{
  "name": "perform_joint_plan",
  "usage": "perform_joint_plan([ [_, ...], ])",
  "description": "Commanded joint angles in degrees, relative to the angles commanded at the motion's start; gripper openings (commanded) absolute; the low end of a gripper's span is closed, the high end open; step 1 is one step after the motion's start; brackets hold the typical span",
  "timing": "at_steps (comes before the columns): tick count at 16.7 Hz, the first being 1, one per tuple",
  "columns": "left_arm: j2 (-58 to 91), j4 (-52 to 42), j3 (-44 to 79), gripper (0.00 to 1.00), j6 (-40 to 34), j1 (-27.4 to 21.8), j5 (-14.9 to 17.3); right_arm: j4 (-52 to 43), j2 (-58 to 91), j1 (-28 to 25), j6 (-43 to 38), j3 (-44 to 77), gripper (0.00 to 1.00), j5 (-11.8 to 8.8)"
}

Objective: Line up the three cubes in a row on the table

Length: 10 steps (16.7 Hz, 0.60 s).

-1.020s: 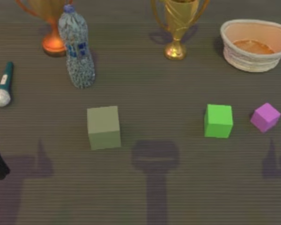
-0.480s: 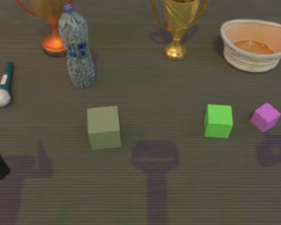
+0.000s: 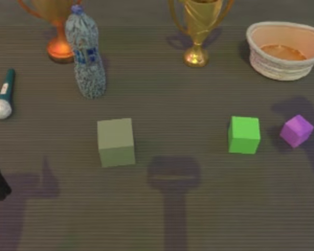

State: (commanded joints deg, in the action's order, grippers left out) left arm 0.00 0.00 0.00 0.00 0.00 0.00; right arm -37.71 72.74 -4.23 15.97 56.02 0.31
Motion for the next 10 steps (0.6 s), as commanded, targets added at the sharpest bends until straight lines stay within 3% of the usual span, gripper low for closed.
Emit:
perform_joint_plan([
  [5,0.0,0.0,0.0,1.0,0.0,0.0,0.0,-14.32,27.22,-1.59,5.94,20.78,1.0,0.19],
  [10,0.0,0.0,0.0,1.0,0.0,0.0,0.0,-23.37,45.26,-2.69,9.94,36.07,1.0,-0.02],
])
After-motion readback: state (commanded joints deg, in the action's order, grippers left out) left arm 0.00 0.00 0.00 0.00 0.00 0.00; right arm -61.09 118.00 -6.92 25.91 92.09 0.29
